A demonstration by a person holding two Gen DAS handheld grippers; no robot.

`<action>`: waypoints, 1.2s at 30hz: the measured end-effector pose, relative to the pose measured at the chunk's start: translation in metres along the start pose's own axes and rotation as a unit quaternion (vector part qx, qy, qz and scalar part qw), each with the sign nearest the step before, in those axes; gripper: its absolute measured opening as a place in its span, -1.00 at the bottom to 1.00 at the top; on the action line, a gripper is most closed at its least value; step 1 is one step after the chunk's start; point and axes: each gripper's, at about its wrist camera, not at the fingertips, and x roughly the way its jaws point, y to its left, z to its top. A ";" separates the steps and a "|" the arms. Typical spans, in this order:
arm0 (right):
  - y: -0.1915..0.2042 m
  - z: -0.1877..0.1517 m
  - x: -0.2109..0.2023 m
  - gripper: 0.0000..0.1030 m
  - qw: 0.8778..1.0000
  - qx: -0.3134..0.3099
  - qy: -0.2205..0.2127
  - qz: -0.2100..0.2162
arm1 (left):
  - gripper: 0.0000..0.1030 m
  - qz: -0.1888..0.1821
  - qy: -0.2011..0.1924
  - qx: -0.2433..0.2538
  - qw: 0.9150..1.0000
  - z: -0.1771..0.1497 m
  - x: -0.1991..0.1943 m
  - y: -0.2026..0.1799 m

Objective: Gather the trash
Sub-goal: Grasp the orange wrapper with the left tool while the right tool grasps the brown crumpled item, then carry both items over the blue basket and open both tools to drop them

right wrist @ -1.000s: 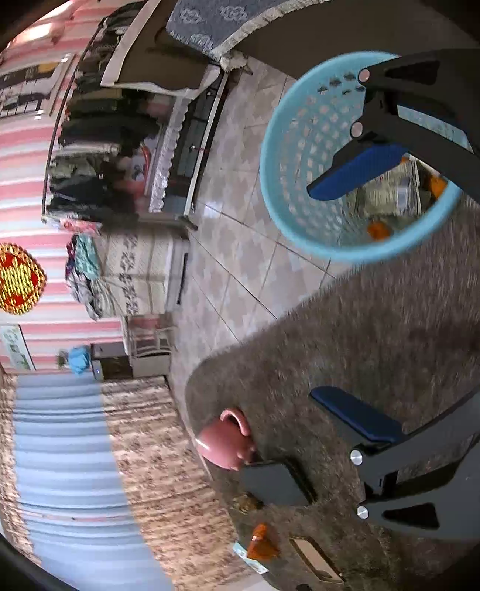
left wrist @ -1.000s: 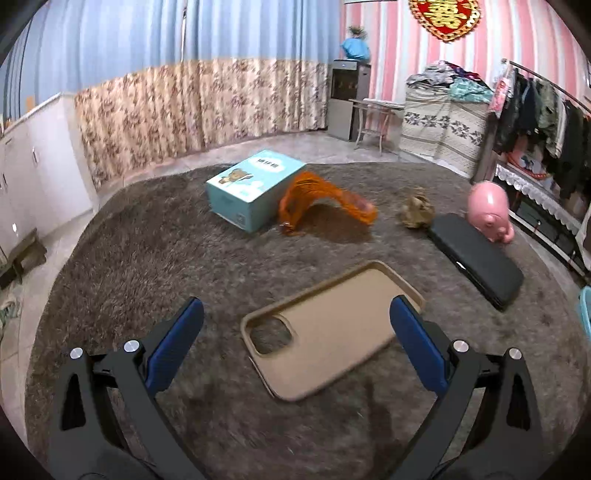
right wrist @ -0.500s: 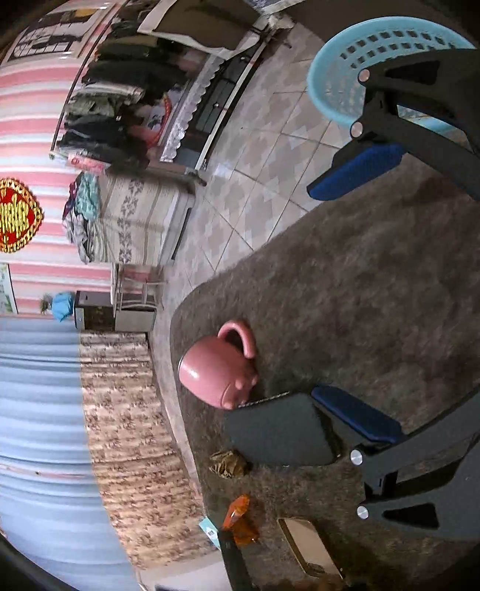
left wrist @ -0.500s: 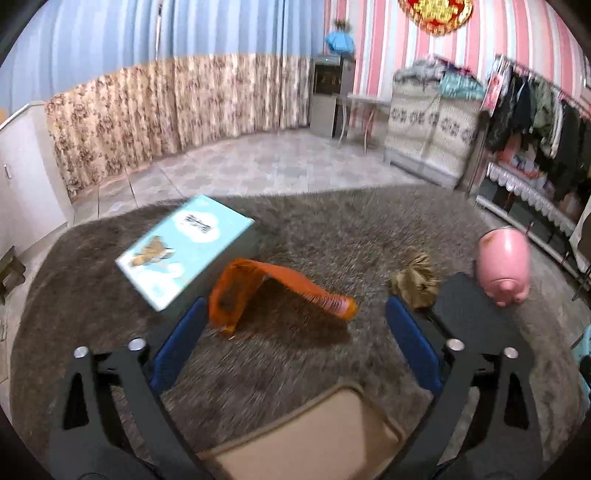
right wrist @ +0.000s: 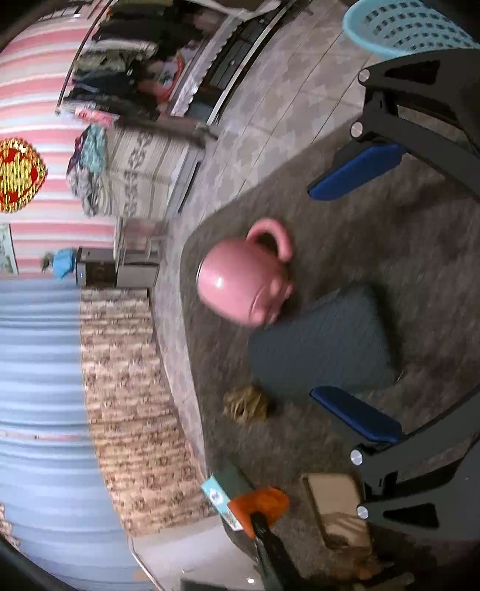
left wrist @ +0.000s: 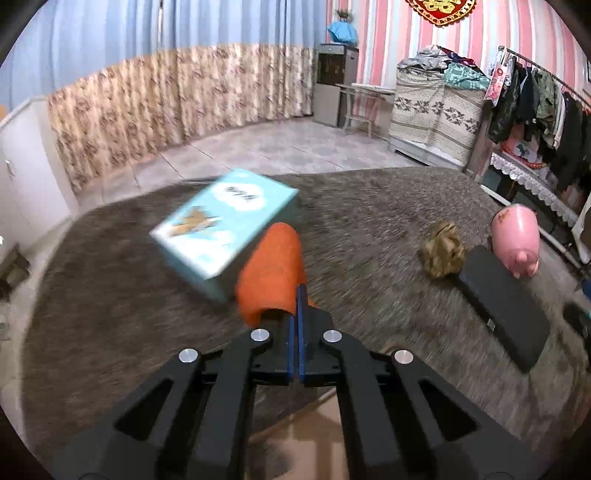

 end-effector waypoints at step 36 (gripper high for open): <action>-0.034 0.010 -0.061 -0.18 0.999 -0.028 -0.015 -0.003 | -1.00 0.043 -0.097 -0.020 0.994 -0.014 -0.037 0.031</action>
